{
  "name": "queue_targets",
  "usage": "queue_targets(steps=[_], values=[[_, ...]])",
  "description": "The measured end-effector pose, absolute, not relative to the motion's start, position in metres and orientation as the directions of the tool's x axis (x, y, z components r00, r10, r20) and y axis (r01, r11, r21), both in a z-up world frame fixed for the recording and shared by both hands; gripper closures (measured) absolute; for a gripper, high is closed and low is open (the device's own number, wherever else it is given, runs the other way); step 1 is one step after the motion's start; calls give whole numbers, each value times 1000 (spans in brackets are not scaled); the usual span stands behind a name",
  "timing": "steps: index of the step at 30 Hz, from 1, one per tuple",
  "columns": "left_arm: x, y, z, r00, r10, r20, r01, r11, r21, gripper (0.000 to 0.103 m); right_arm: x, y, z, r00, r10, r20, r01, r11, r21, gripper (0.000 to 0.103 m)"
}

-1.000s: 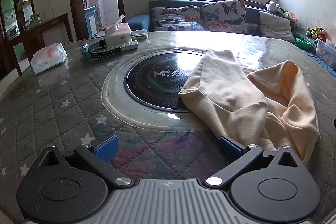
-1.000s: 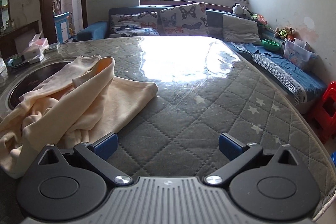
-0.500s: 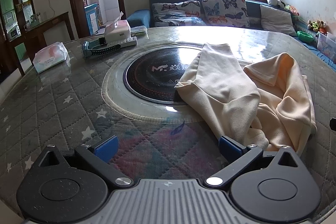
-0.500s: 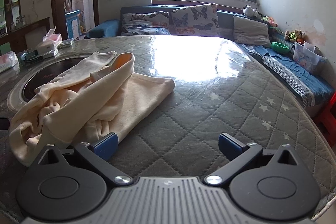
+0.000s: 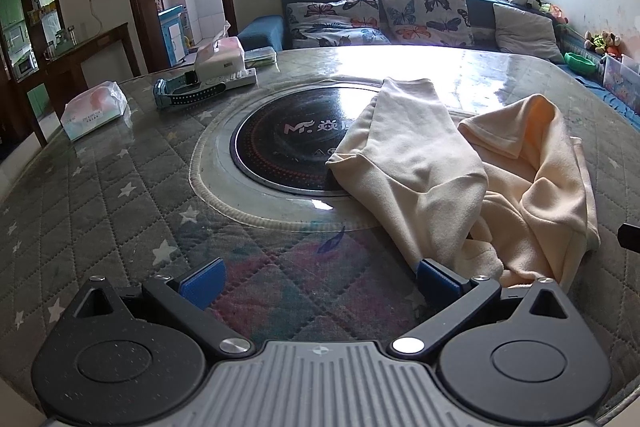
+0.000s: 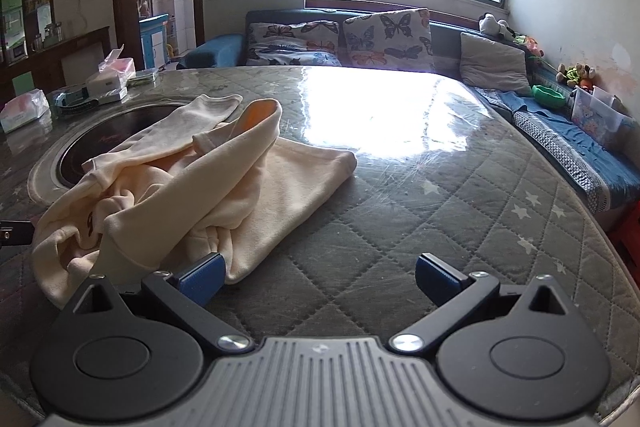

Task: Fold clothes
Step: 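Move both grippers toward the crumpled cream sweatshirt on the table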

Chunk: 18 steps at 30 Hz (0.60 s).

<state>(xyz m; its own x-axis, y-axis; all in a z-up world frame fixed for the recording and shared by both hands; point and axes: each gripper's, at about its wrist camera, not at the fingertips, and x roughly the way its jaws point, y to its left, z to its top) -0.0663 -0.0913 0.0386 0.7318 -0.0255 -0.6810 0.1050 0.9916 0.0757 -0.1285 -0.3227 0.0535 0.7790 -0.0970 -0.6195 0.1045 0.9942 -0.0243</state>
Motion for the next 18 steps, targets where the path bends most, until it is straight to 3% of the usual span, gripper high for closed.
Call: queue_targets(steps=[18], values=[[-70, -99, 42, 737, -28, -675, 132, 986, 103, 0, -127, -311, 55, 781, -45, -624, 35, 999, -28, 1]])
